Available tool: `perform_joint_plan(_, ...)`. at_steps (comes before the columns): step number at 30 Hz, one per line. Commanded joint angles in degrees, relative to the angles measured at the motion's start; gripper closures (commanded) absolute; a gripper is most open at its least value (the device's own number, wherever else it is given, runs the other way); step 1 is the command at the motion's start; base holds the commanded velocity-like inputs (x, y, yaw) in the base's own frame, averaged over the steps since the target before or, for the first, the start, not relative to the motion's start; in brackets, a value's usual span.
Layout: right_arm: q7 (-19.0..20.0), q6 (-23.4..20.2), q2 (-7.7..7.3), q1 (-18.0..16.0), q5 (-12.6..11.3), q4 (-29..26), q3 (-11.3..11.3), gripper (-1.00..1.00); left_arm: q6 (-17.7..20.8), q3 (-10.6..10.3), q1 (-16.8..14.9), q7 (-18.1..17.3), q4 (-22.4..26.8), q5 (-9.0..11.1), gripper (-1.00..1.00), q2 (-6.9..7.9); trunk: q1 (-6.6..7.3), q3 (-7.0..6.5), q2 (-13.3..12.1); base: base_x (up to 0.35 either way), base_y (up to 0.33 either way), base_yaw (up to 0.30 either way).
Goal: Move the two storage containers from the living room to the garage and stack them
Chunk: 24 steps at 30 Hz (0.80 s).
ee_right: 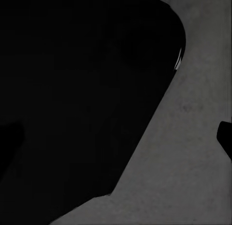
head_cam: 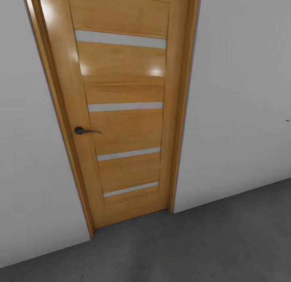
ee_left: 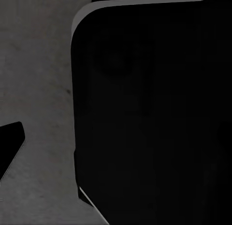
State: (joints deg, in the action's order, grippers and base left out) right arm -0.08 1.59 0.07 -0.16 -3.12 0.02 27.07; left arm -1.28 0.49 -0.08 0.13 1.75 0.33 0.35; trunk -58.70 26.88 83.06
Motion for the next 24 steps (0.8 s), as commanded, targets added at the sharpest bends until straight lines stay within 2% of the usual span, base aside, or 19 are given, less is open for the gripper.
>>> perform_joint_plan(1,0.0,0.3,0.01,0.0,-0.3,0.0,0.4,-1.0,-0.3,0.1,0.0,0.0,0.0,0.1,-1.0,0.0,-0.03,0.05,0.0,0.321,0.0,0.0)
perform_joint_plan(24,0.0,0.4,0.02,0.0,-0.3,0.0,0.4,-1.0,-0.9,0.1,0.0,0.0,0.0,0.2,-1.0,0.0,-0.03,0.05,0.0,0.299,0.0,0.0)
